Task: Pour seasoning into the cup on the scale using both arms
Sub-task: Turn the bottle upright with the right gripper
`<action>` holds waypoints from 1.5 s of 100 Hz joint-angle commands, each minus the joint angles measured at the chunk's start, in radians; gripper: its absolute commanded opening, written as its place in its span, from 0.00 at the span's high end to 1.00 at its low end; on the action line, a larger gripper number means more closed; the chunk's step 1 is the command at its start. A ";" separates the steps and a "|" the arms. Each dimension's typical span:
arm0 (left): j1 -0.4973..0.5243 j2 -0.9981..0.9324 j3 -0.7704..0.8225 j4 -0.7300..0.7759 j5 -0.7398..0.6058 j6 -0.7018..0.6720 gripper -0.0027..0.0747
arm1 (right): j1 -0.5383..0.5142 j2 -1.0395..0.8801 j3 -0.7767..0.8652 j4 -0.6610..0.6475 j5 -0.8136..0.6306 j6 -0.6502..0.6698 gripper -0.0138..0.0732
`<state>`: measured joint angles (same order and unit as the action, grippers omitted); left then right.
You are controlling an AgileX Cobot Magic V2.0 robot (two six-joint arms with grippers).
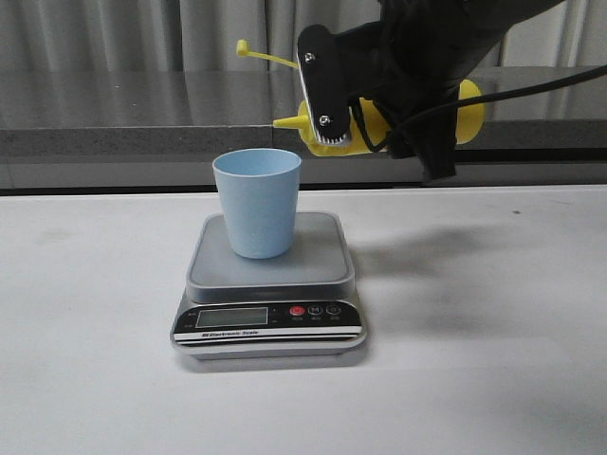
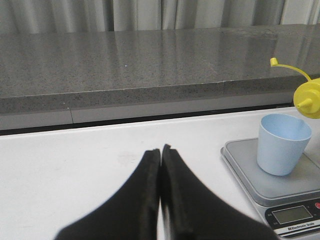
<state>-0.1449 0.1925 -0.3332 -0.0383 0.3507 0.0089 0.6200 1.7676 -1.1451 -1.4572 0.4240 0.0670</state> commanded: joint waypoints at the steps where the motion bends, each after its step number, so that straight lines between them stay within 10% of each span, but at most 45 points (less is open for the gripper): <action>1: 0.001 0.008 -0.027 -0.008 -0.077 -0.003 0.99 | 0.001 -0.048 -0.035 -0.046 0.015 -0.002 0.56; 48: 0.001 0.008 -0.027 -0.008 -0.077 -0.003 0.99 | -0.002 -0.049 -0.035 -0.036 -0.011 0.171 0.56; 78: 0.001 0.008 -0.027 -0.008 -0.077 -0.003 0.99 | -0.055 -0.111 -0.038 0.241 -0.056 0.284 0.60; 150: 0.001 0.008 -0.027 -0.008 -0.077 -0.003 0.99 | -0.292 -0.237 0.353 1.214 -1.053 0.094 0.64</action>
<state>-0.1449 0.1925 -0.3332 -0.0383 0.3507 0.0089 0.3382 1.5828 -0.8368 -0.3573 -0.4362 0.2386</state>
